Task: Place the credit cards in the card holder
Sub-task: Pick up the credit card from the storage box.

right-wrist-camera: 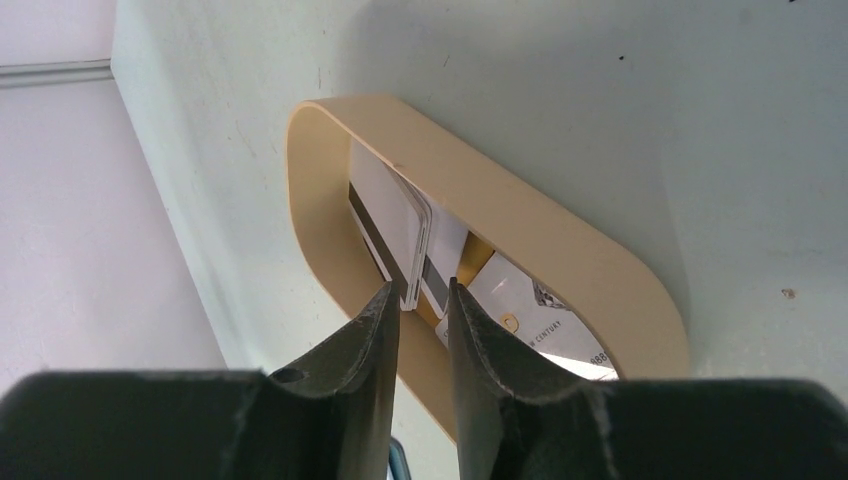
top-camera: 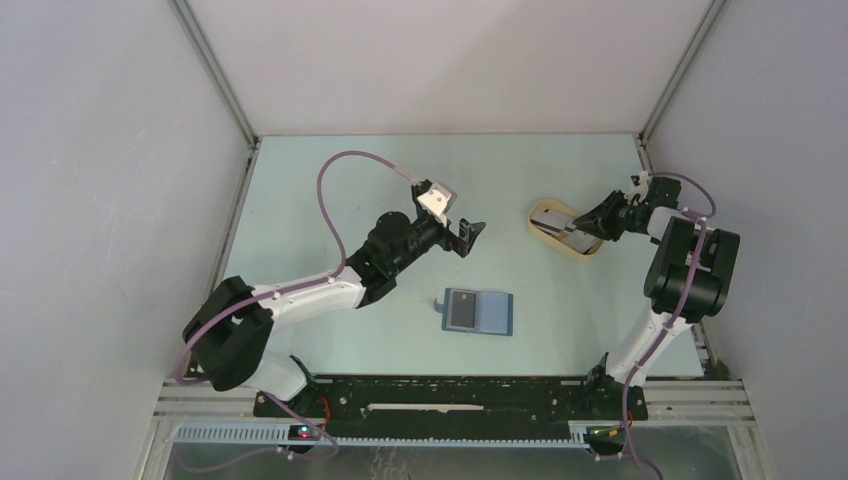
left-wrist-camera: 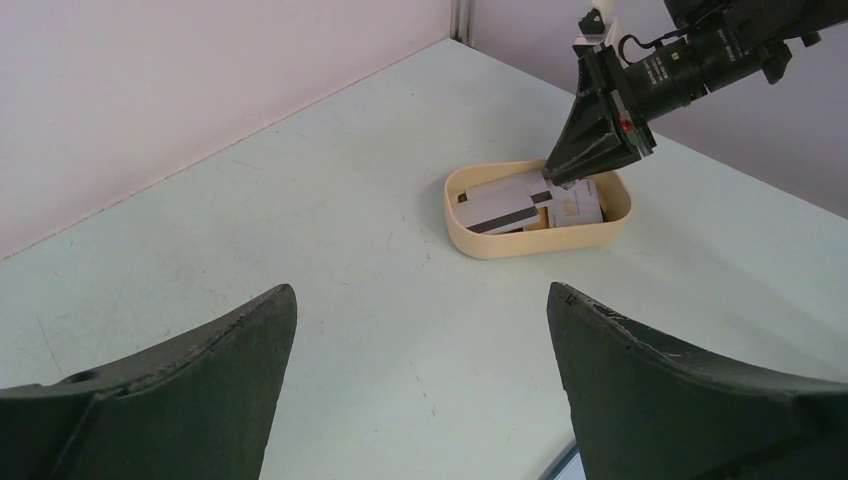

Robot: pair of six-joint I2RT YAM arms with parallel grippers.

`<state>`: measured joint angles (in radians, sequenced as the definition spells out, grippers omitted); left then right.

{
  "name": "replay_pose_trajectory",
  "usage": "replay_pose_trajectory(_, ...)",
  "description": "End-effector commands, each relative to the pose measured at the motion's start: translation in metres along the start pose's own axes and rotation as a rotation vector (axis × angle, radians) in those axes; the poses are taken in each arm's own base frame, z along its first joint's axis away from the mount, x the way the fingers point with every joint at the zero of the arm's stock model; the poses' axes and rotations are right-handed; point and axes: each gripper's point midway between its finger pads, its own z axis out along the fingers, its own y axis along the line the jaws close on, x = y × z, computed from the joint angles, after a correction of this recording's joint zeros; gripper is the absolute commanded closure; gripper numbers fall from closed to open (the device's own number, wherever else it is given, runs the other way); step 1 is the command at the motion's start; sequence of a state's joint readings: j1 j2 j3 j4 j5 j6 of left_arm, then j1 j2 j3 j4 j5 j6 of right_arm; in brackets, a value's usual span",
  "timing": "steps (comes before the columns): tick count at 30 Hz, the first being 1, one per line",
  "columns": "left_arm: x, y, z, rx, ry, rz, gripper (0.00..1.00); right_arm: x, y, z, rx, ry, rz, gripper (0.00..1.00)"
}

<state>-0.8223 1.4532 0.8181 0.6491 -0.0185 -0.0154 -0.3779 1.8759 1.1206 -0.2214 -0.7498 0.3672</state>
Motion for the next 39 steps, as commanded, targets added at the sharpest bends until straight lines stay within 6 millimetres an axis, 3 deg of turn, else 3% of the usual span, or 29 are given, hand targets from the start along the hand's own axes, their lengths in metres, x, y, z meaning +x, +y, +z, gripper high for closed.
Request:
replay_pose_trajectory(1,0.0,-0.005,0.001,0.033,-0.017,0.022,0.0,-0.008,0.007,-0.003,-0.006,-0.012,0.006,0.68)
replay_pose_trajectory(25,0.003,-0.008,0.003,0.049,0.001,0.023,0.0,0.001,-0.001,0.019,0.037,0.024,-0.001,0.69)
replay_pose_trajectory(32,0.004,-0.008,0.004,0.049,0.003,0.025,0.0,0.001,-0.001,0.021,0.03,0.027,0.01,0.74)
replay_pose_trajectory(39,0.005,-0.008,0.004,0.051,0.006,0.027,0.0,0.0,0.0,0.02,0.023,0.026,0.012,0.85)
